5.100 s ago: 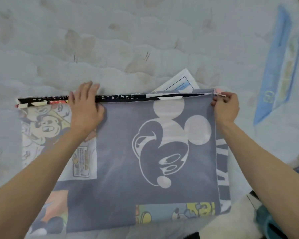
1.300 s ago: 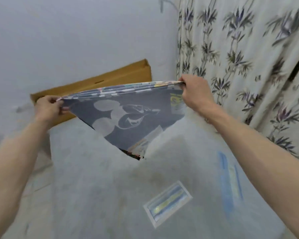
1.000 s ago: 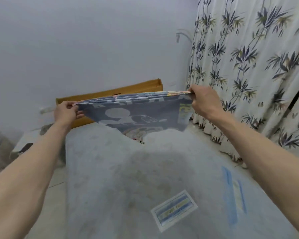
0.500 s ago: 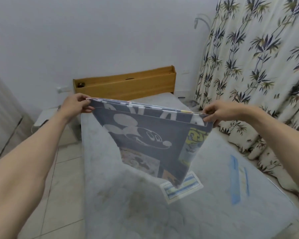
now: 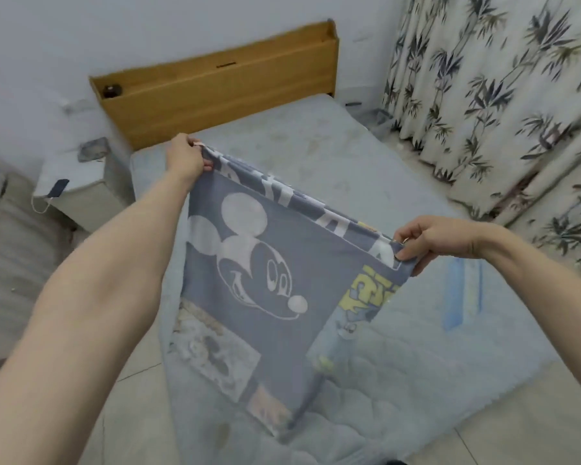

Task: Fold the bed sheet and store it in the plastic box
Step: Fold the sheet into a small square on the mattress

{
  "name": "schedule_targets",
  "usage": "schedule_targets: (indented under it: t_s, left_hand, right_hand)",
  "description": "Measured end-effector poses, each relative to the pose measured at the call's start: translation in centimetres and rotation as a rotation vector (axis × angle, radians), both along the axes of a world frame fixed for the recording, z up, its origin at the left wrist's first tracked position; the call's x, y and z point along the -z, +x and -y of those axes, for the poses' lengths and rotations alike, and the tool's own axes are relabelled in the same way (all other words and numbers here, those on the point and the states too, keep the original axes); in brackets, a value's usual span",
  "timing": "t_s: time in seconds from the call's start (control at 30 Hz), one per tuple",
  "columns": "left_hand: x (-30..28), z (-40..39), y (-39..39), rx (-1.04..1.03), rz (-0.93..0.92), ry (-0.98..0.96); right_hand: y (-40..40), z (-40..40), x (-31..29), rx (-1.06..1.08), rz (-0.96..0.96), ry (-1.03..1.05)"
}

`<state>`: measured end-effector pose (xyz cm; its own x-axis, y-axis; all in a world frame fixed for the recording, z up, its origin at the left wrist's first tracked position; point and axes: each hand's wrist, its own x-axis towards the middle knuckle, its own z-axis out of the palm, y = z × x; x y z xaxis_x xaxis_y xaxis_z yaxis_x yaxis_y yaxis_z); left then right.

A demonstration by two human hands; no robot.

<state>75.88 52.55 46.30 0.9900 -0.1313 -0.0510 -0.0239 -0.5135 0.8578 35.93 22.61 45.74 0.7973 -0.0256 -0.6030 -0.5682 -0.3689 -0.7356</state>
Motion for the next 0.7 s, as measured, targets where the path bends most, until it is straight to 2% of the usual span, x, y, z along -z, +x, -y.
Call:
schedule_targets:
  t_s: [0.17, 0.3, 0.4, 0.53, 0.63, 0.7]
  left_hand:
    - [11.5, 15.9, -1.3, 0.120, -0.002, 0.263]
    - [23.0, 28.4, -4.1, 0.194, -0.103, 0.321]
    - [29.7, 35.0, -5.8, 0.289, -0.157, 0.346]
    - [33.9, 38.6, -5.5, 0.376, -0.205, 0.314]
    - [35.2, 37.1, -4.0, 0.370, -0.263, 0.225]
    - [36.2, 34.8, -2.5, 0.357, -0.303, 0.201]
  right_hand:
    - [-3.9, 7.1, 13.3, 0.127, -0.121, 0.045]
    - [-6.3, 14.2, 23.8, 0.250, -0.238, -0.117]
    - [-8.1, 19.4, 29.5, 0.299, -0.298, -0.298]
    - [-8.9, 23.4, 32.4, 0.198, -0.370, -0.538]
    - [-8.0, 21.7, 32.8, 0.096, -0.224, -0.691]
    - [-7.2, 18.0, 33.3, -0.044, -0.137, -0.752]
